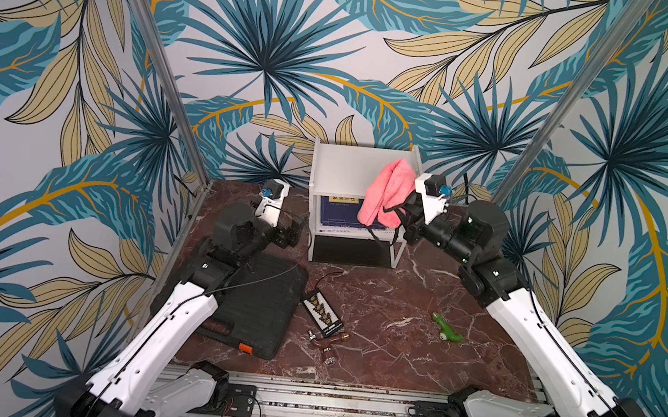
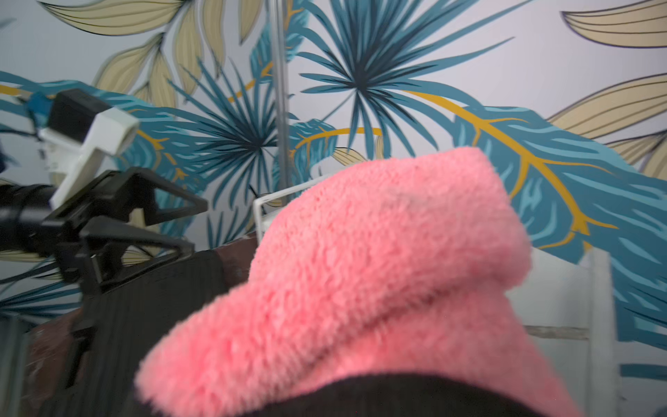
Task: Wipe the bookshelf clean with a cloth
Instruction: Hold the shelf at the center of the board, then adjust the cleaning item.
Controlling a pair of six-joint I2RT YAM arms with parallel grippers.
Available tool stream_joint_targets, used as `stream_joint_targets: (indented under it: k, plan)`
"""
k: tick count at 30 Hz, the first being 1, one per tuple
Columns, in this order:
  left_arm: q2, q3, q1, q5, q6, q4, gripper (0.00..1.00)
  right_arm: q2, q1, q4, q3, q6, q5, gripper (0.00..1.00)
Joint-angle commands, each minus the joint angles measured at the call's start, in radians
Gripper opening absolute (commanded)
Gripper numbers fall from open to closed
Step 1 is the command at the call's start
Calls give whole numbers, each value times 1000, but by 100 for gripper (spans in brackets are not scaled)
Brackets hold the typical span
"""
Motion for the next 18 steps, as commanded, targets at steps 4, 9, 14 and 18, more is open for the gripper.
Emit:
stream_joint_targets:
  k: [4, 9, 14, 18]
  plan:
    - [-117, -76, -108, 520, -80, 177, 100, -108, 7, 285, -197, 173, -422, 0]
    - [24, 51, -286, 583, -17, 131, 100, -144, 17, 306, -238, 178, -531, 0]
    - [201, 175, -357, 582, 69, 46, 100, -155, 19, 272, -256, 154, -591, 0]
    - [228, 195, -359, 662, 119, 56, 73, -175, 20, 201, -271, 77, -591, 0]
